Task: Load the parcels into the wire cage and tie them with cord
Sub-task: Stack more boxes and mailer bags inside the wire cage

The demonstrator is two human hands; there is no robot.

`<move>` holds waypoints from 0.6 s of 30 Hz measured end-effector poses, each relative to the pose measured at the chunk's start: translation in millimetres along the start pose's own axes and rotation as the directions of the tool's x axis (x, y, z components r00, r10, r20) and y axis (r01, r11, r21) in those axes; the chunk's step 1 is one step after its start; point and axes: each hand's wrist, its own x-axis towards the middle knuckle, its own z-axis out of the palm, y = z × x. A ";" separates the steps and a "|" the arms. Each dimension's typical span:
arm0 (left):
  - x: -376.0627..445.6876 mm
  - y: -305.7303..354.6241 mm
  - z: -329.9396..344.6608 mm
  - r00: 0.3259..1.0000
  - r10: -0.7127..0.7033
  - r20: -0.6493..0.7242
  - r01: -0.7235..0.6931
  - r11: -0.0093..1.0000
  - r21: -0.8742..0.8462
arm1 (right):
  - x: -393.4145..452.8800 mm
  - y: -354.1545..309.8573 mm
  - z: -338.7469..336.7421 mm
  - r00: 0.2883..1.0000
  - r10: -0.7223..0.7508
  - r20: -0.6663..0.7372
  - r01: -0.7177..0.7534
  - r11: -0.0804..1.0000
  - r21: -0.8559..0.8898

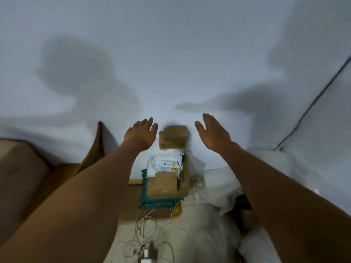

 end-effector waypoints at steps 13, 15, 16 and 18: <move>96.4 -40.8 88.1 0.976 -0.183 0.119 0.190 0.980 -0.052 | 142.5 31.1 147.9 0.948 -0.010 0.319 0.100 0.958 -0.267; 121.8 -33.9 101.5 0.976 -0.163 0.143 0.170 0.985 -0.032 | 157.6 42.1 157.4 0.953 -0.007 0.304 0.110 0.940 -0.323; 133.7 -31.9 109.1 0.973 -0.162 0.166 0.170 0.985 -0.036 | 163.1 47.5 163.4 0.957 -0.007 0.291 0.114 0.930 -0.350; 162.4 -28.5 127.4 0.962 -0.165 0.218 0.185 0.980 -0.071 | 182.0 60.5 177.9 0.961 0.019 0.276 0.098 0.910 -0.403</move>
